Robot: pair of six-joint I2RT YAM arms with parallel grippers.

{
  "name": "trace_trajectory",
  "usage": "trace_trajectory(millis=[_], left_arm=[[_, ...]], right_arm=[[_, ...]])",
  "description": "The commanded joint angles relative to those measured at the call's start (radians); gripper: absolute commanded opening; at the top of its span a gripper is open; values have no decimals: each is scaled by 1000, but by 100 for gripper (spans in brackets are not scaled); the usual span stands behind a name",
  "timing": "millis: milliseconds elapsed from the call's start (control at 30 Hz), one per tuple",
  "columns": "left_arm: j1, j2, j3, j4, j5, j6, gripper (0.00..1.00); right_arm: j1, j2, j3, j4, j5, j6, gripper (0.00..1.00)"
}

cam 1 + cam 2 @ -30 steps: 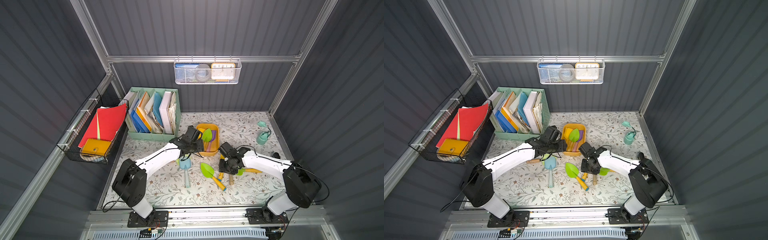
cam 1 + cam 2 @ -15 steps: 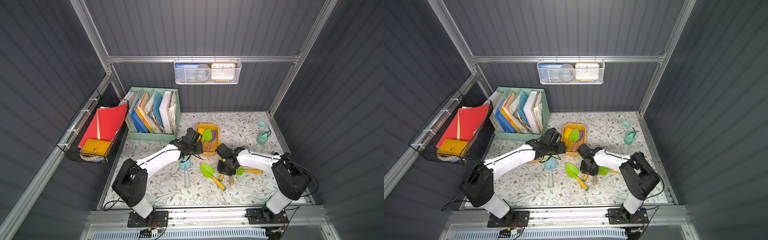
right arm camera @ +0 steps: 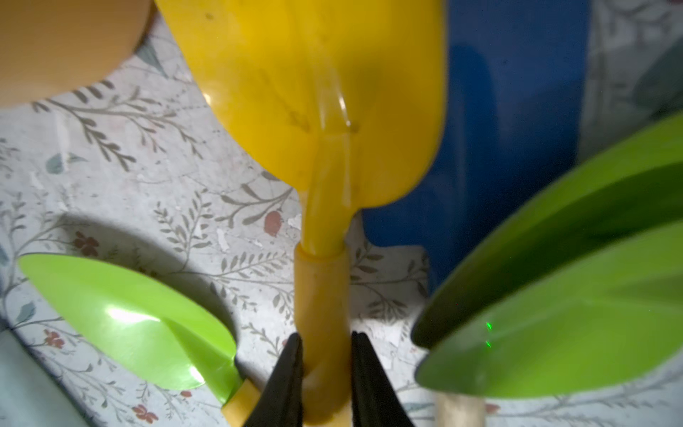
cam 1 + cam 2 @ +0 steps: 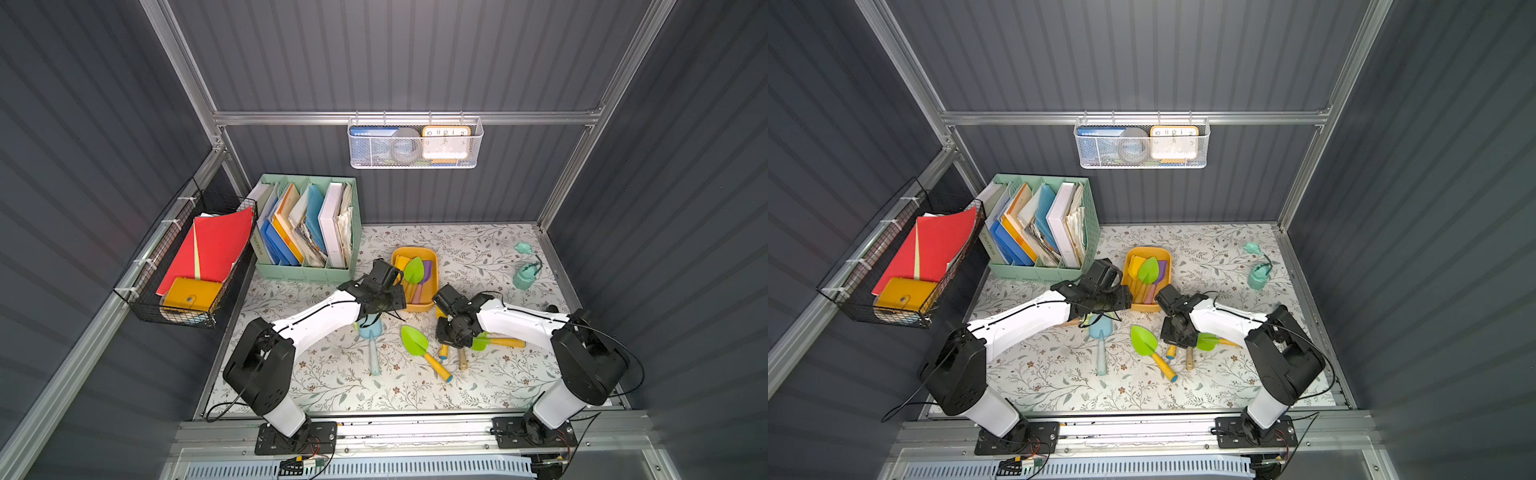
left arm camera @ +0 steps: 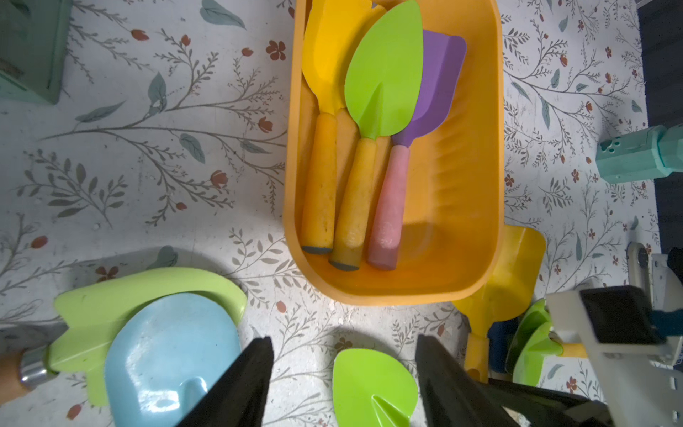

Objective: Put the shovel into the storage box
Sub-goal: Pick up the shovel from the center of the board, then place the shovel in the storage box.

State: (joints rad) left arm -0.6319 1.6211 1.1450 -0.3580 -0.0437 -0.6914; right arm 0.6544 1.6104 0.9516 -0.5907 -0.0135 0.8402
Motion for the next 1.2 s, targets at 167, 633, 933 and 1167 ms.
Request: trace_trajectory(millis=[167, 633, 933, 1167], left_arm=[[2, -45, -23, -10, 3, -34, 68], [3, -81, -78, 0, -15, -59, 69], [5, -120, -123, -9, -42, -86, 70], [5, -138, -149, -10, -50, -104, 70]], right_arm=[[-32, -79, 50, -79, 60, -29, 18], [-50, -99, 159, -139, 89, -128, 18], [-59, -26, 299, -172, 77, -205, 18], [-67, 70, 436, -197, 63, -261, 18]])
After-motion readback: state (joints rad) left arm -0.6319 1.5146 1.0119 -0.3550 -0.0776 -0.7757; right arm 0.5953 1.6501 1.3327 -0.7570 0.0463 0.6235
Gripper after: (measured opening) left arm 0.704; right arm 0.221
